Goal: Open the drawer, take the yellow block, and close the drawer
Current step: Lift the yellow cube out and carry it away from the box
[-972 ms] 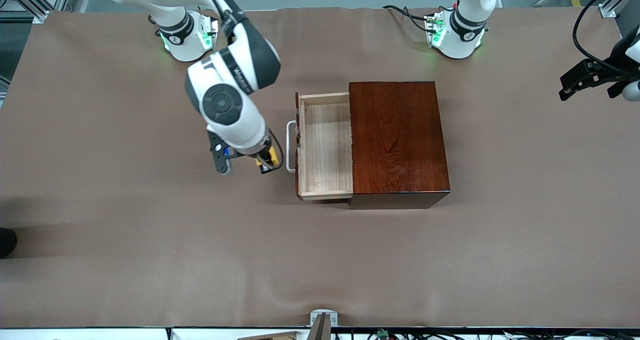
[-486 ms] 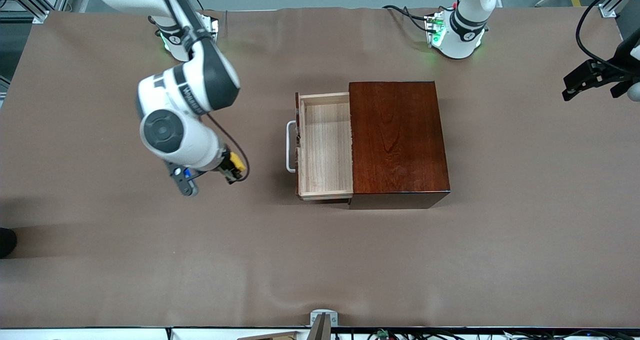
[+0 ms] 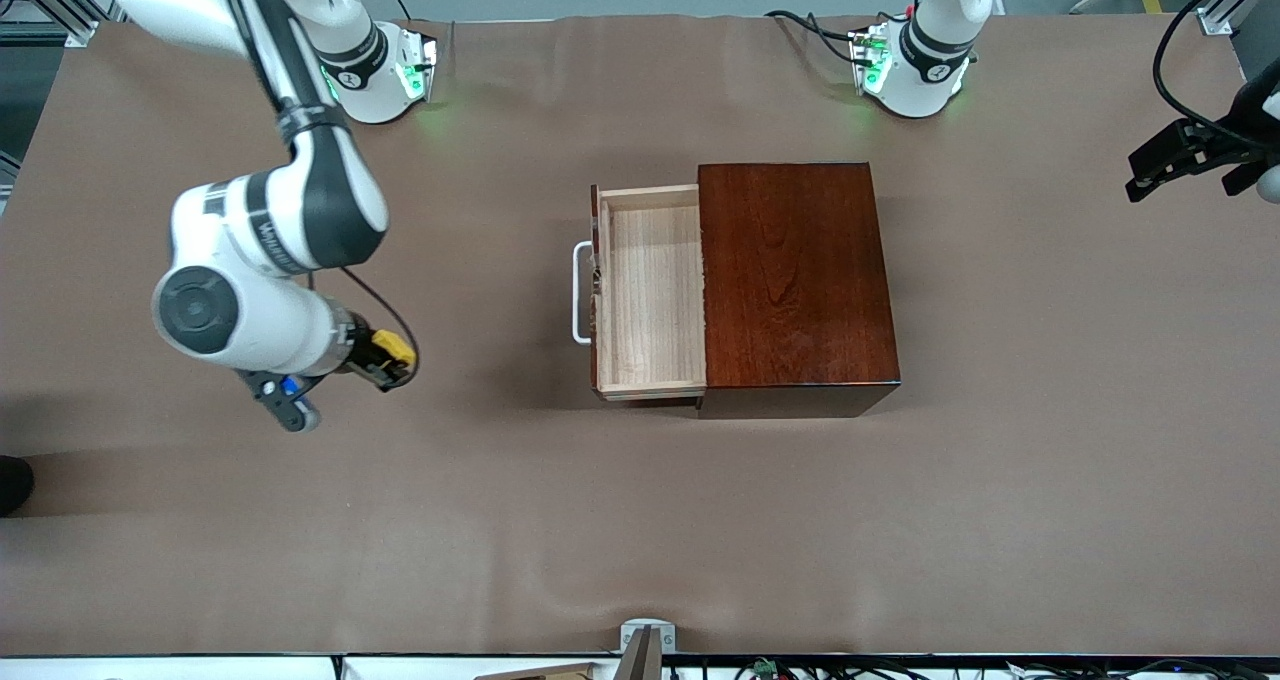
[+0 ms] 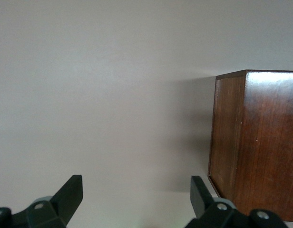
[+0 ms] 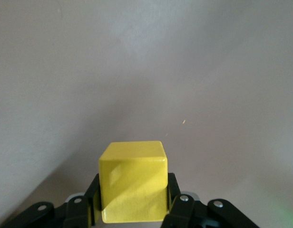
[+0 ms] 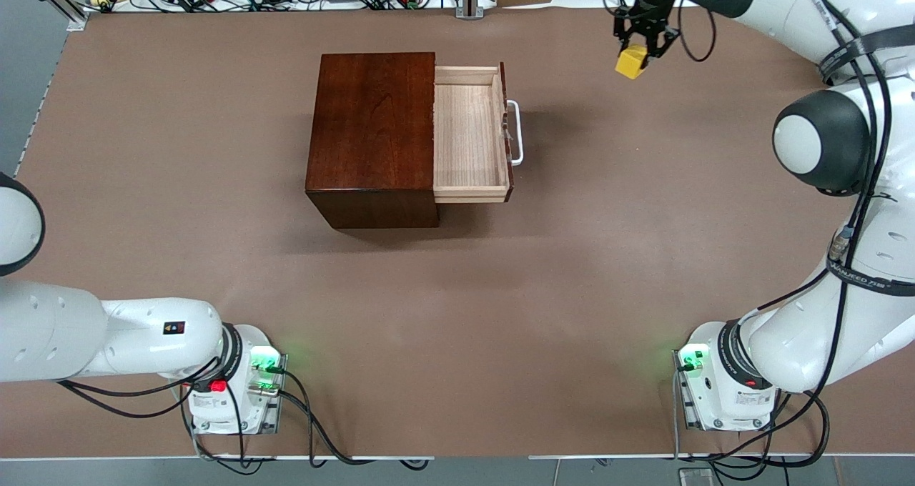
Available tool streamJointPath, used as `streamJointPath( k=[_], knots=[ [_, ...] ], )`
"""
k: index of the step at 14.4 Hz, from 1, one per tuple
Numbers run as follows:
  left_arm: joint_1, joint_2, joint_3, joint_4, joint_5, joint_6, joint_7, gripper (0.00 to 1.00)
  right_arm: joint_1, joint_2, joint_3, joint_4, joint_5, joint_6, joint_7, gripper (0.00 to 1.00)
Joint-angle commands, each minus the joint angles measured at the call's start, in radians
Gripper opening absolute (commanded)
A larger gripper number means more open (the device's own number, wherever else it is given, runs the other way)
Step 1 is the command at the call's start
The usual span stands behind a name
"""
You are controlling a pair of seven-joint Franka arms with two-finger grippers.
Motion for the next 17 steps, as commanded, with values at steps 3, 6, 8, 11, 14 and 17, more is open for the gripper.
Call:
streamJointPath(
  k=[3,6,8,11,14,17],
  knots=[
    [0.016,-0.003,-0.006,0.001,-0.031,0.001,0.026,1.00,-0.099,-0.033,0.018,-0.075,-0.042,0.025,-0.252,0.28],
    [0.016,-0.002,-0.006,0.002,-0.031,0.001,0.026,1.00,-0.170,-0.071,0.018,-0.183,-0.082,0.129,-0.437,0.28],
    [0.016,-0.002,-0.006,0.002,-0.031,0.001,0.026,1.00,-0.228,-0.080,0.018,-0.236,-0.082,0.184,-0.577,0.28],
    [0.016,-0.002,-0.007,0.002,-0.031,0.001,0.026,1.00,-0.297,-0.080,0.020,-0.303,-0.082,0.268,-0.749,0.28],
    [0.014,-0.002,-0.007,0.002,-0.031,0.002,0.026,1.00,-0.358,-0.080,0.018,-0.377,-0.082,0.387,-0.902,0.28],
    [0.014,-0.002,-0.007,0.002,-0.031,0.002,0.024,1.00,-0.391,-0.077,0.020,-0.467,-0.082,0.515,-0.970,0.28]
  ],
)
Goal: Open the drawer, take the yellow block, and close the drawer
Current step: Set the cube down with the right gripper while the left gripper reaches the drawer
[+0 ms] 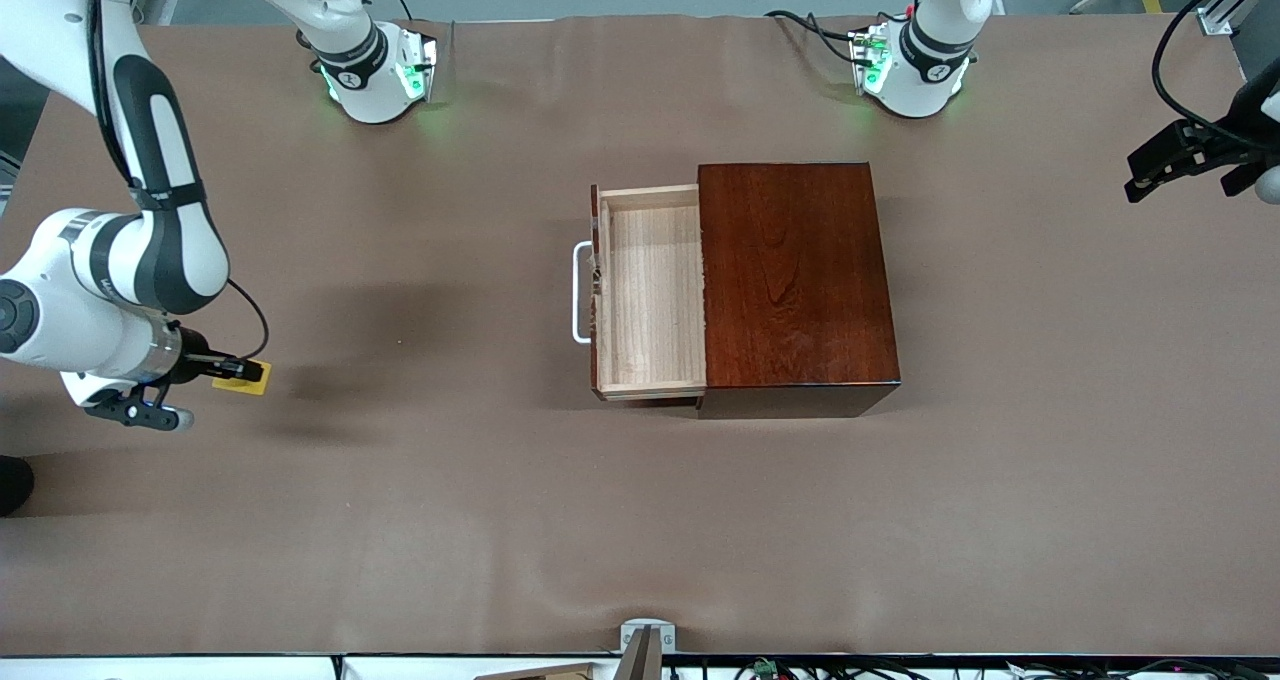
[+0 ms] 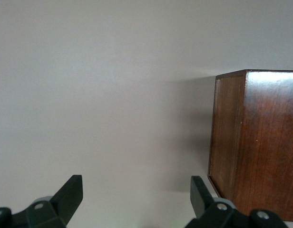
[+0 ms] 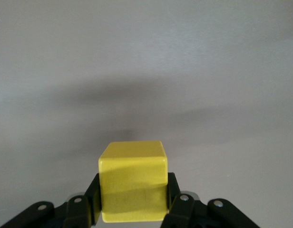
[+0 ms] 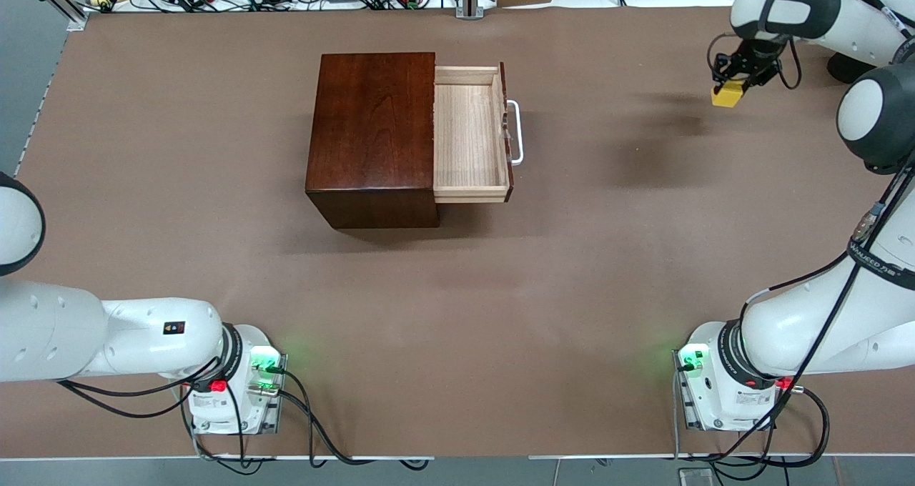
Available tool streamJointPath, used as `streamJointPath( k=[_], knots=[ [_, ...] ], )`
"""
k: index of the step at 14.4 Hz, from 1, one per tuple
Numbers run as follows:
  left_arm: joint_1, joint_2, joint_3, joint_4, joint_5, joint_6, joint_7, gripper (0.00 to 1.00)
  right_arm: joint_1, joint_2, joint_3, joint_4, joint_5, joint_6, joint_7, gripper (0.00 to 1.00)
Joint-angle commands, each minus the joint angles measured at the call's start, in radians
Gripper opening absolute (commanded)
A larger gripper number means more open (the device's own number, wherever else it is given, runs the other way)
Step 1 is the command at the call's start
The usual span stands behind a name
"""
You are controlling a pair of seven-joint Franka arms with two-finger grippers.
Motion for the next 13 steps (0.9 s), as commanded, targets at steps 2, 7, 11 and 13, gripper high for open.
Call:
streamJointPath(
  k=[2,7,11,13],
  knots=[
    [0.011,-0.001,-0.006,0.002,-0.031,0.002,0.024,1.00,-0.027,-0.041,0.023,-0.131,-0.013,0.127,-0.038,0.27],
    [0.009,-0.006,-0.009,0.004,-0.031,-0.003,0.026,1.00,-0.029,-0.037,0.021,-0.194,-0.013,0.195,-0.038,0.27],
    [-0.001,-0.003,-0.037,0.006,-0.032,-0.001,0.007,1.00,-0.025,-0.035,0.023,-0.255,-0.013,0.291,-0.036,0.27],
    [-0.009,0.012,-0.090,0.012,-0.032,0.001,-0.025,1.00,-0.025,-0.034,0.023,-0.283,-0.013,0.341,-0.038,0.27]
  ],
)
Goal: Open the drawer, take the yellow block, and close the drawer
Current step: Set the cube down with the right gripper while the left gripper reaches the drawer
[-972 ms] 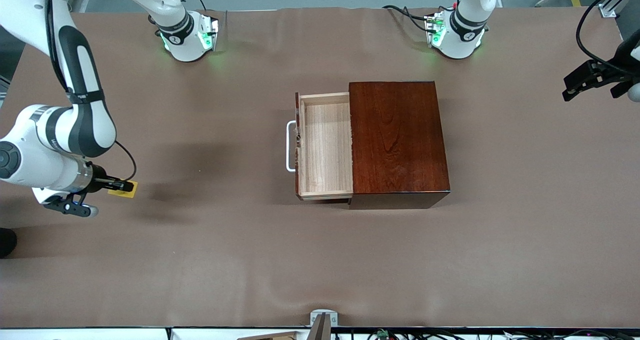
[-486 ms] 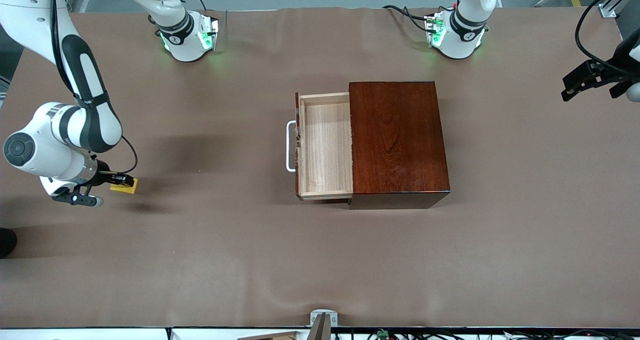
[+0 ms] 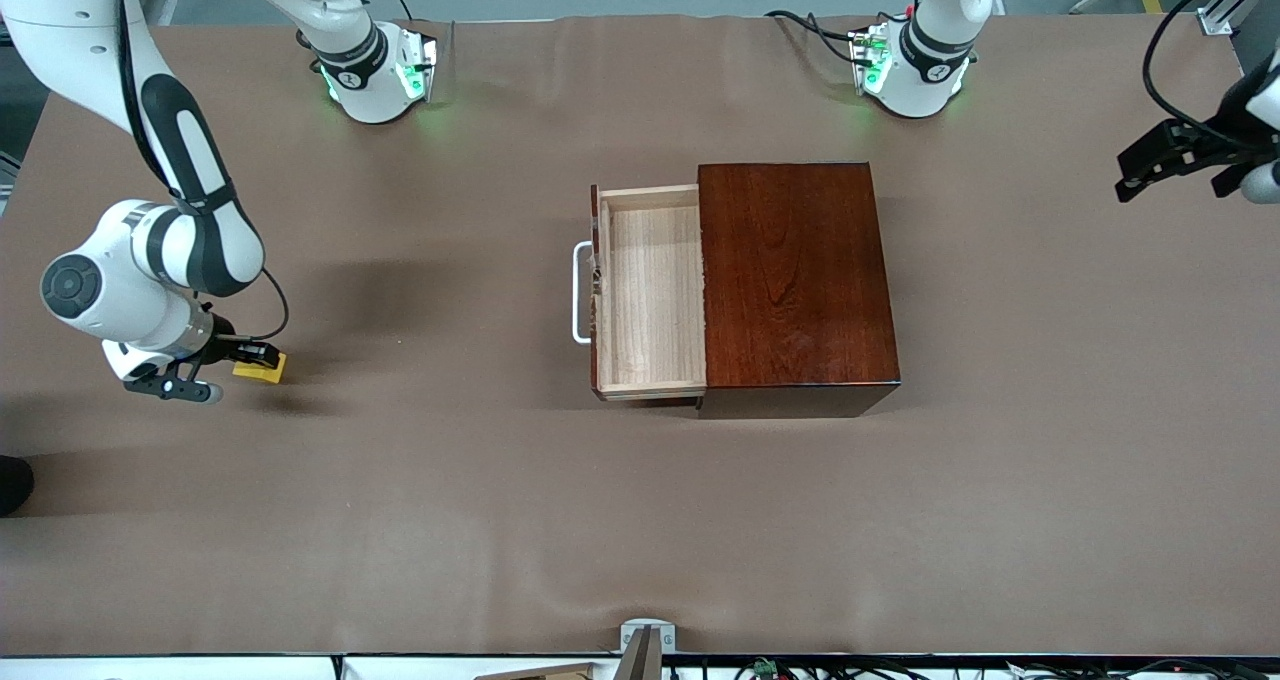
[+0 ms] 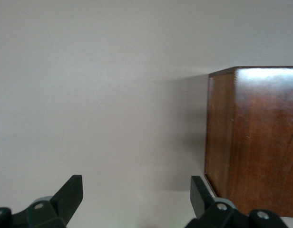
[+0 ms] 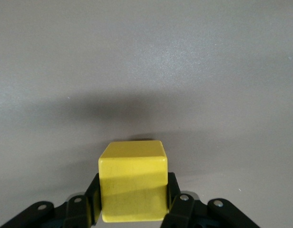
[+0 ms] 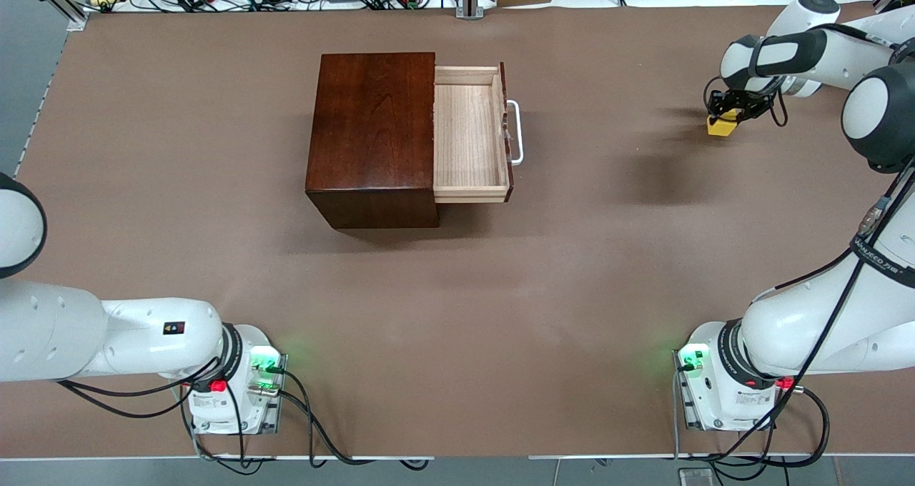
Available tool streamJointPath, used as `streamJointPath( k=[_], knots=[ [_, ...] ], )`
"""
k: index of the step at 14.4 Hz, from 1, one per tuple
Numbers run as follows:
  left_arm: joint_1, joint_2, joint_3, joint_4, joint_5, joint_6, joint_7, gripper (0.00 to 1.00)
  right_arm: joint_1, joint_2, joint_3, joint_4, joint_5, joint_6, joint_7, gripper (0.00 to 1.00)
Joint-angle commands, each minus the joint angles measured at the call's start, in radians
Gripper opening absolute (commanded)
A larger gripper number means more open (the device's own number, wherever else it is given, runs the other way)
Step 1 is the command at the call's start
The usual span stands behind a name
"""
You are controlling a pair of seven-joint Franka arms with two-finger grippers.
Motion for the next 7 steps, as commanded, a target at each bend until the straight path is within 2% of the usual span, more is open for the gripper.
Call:
streamJointPath(
  k=[1,4,7],
  knots=[
    [-0.006,0.033,-0.085,0.029,-0.023,0.001,-0.054,1.00,-0.012,-0.030,0.012,-0.059,-0.013,0.051,-0.005,0.27],
    [-0.008,0.099,-0.244,0.065,-0.015,-0.001,-0.270,1.00,-0.009,-0.014,0.014,-0.069,-0.011,0.077,0.000,0.31],
    [-0.025,0.243,-0.414,0.162,-0.013,0.001,-0.565,1.00,-0.010,-0.003,0.014,-0.068,-0.006,0.077,0.007,0.49]
  ],
)
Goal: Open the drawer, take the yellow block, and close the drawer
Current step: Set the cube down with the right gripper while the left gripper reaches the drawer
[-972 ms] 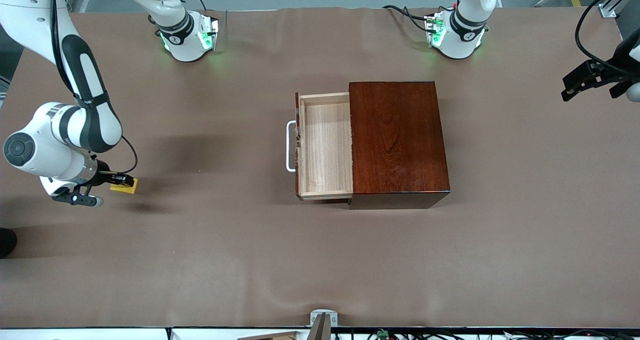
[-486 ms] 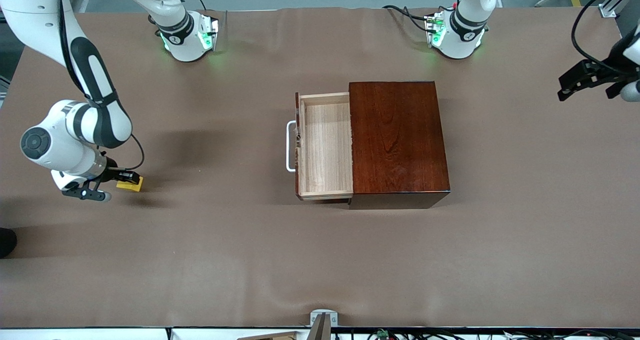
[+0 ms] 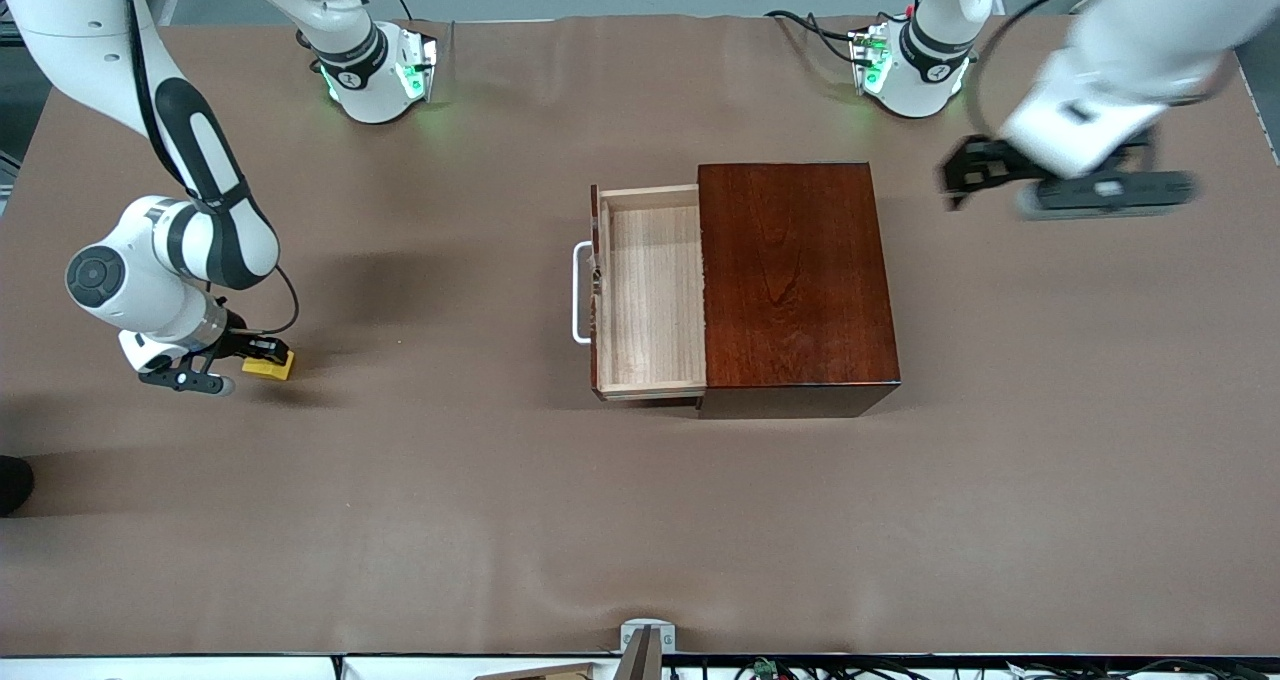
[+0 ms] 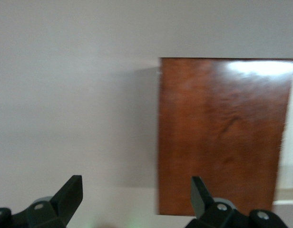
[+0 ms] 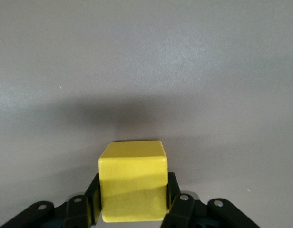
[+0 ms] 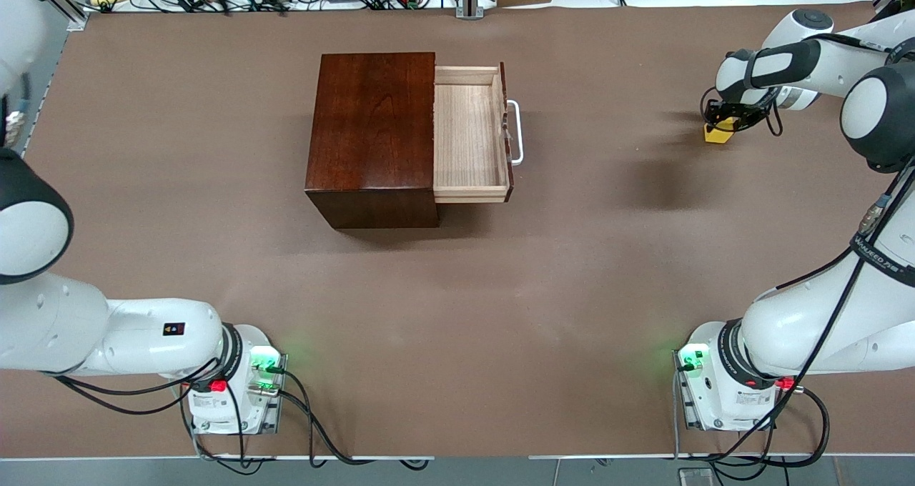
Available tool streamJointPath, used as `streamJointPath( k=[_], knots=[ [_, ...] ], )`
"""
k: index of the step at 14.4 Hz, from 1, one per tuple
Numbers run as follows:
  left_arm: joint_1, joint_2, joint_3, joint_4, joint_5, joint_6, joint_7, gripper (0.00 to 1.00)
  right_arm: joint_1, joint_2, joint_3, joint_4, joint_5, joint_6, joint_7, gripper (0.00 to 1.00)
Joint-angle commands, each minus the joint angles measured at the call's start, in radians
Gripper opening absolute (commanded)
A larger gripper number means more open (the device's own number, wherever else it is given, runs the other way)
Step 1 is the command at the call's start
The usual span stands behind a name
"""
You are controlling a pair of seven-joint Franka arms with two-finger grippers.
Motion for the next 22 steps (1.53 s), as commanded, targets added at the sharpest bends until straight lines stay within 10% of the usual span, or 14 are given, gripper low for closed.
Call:
streamJointPath(
  k=[1,4,9,19,22],
  knots=[
    [-0.033,0.168,-0.122,0.138,-0.005,-0.008,-0.258,1.00,-0.011,-0.007,0.010,-0.021,-0.003,0.018,0.007,0.58],
    [-0.208,0.295,-0.124,0.198,0.082,0.075,-0.512,1.00,-0.012,-0.013,0.010,-0.012,-0.001,0.010,0.009,1.00],
    [-0.459,0.517,-0.092,0.333,0.249,0.256,-0.918,1.00,-0.014,-0.048,0.012,0.049,-0.001,-0.089,0.006,1.00],
    [-1.038,0.769,0.424,0.427,0.259,0.771,-1.458,1.00,-0.002,-0.183,0.018,0.288,0.002,-0.540,-0.002,1.00],
    [-1.084,0.831,0.468,0.431,0.256,0.822,-1.556,1.00,-0.002,-0.185,0.016,0.400,0.002,-0.707,-0.003,1.00]
  ],
)
